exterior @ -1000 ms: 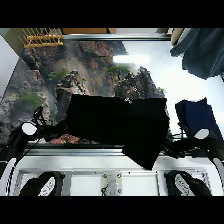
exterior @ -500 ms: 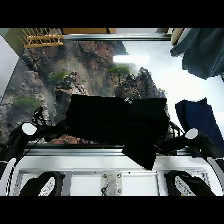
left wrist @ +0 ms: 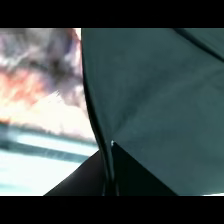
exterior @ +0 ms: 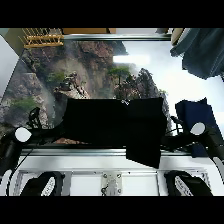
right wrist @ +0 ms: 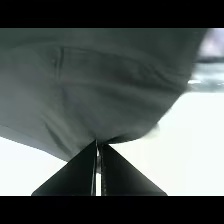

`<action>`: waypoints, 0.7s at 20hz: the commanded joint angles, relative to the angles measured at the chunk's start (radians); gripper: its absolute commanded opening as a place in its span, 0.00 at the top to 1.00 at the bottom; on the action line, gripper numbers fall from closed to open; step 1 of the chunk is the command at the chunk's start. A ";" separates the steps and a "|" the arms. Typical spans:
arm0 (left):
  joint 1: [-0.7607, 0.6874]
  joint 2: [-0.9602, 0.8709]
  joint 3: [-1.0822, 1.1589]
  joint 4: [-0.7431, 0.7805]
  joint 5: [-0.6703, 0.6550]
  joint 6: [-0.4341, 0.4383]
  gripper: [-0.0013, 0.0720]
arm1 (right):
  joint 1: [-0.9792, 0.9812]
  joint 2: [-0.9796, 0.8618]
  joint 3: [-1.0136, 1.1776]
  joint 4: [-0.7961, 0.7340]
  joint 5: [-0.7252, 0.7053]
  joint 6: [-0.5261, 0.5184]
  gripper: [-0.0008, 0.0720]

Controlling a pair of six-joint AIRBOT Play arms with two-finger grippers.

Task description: Fold the clothes and pants, and hang the long-sleeved shirts on hangers.

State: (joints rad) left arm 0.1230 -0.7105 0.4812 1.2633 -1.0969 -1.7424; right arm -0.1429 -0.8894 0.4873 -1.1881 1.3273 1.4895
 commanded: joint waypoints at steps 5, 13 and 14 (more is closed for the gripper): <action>0.000 0.081 0.013 0.073 -0.170 0.000 0.97 | 0.001 0.011 0.223 -0.136 0.120 0.004 0.98; 0.000 -0.302 0.267 0.019 -0.061 0.074 0.97 | 0.003 -0.221 0.499 -0.087 -0.018 0.002 0.98; -0.001 -0.356 0.303 0.018 -0.046 0.081 0.97 | 0.003 -0.252 0.523 -0.072 -0.050 0.000 0.98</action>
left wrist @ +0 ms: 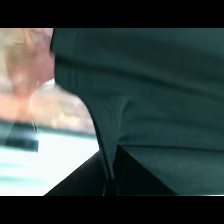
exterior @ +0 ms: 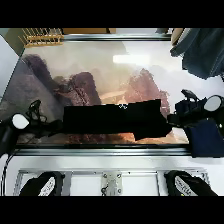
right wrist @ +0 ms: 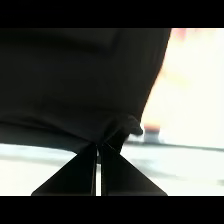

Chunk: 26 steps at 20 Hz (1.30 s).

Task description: Fold the clothes and pants, and hang the long-sleeved shirts on hangers.

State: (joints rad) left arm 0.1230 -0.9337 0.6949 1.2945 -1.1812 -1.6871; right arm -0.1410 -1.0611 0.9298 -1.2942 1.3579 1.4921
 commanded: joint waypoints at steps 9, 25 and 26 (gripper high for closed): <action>0.000 -0.529 0.365 -0.024 0.078 0.031 0.97 | 0.018 -0.308 0.151 0.132 -0.354 -0.004 0.97; -0.029 -0.454 0.491 -0.113 0.059 0.058 0.69 | -0.183 -0.333 0.172 0.304 -0.219 -0.281 0.13; -0.048 -0.415 0.448 -0.113 0.087 0.058 0.97 | -0.234 -0.344 0.152 0.304 -0.204 -0.294 0.06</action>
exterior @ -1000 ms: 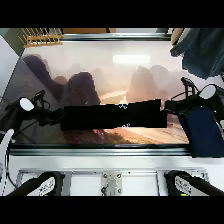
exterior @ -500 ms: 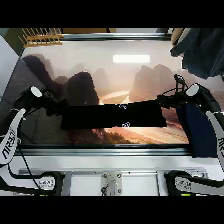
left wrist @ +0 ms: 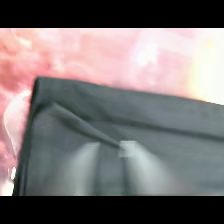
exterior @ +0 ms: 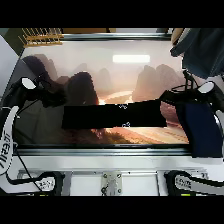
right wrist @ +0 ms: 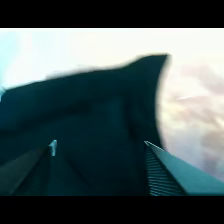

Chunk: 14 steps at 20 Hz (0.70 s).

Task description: Fold the clothes and pants, and hang the long-sleeved shirts on hangers.

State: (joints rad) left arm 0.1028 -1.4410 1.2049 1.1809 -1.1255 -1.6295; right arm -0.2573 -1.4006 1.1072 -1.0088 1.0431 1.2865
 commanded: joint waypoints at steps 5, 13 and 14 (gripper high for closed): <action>-0.177 0.195 -0.212 -0.007 0.121 -0.015 0.97 | -0.222 -0.137 -0.081 0.057 0.126 -0.123 0.06; -0.359 0.192 -0.216 -0.006 0.179 -0.069 0.97 | -0.074 -0.294 -0.081 0.296 0.124 -0.191 0.06; -0.367 0.192 -0.216 -0.006 0.186 -0.077 0.97 | -0.054 -0.300 -0.081 0.303 0.124 -0.192 0.06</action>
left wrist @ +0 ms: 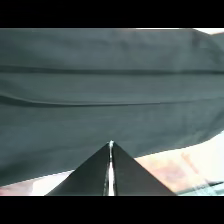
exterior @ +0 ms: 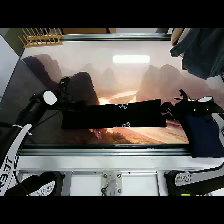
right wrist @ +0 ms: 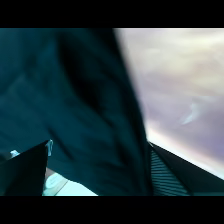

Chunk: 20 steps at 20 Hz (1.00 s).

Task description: Fold the clothes and pants, and hang the long-sleeved shirts on hangers.

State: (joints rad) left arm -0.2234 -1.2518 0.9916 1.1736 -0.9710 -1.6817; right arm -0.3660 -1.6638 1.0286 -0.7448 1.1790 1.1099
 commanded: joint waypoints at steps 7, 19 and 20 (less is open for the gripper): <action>-0.054 -0.050 -0.003 -0.107 0.069 -0.034 0.97 | 0.087 -0.021 -0.002 0.042 -0.018 -0.014 0.97; -0.293 -0.532 0.449 -0.154 0.068 0.009 0.97 | 0.144 0.216 0.419 -0.353 0.395 0.307 0.97; -0.314 -0.572 0.500 -0.154 0.054 0.009 0.97 | 0.168 0.216 0.464 -0.364 0.431 0.323 0.97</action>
State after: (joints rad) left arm -0.4767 -1.7107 1.3579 1.0214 -0.8982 -1.6745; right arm -0.2413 -1.4731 1.3739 -1.0416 1.4837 1.3510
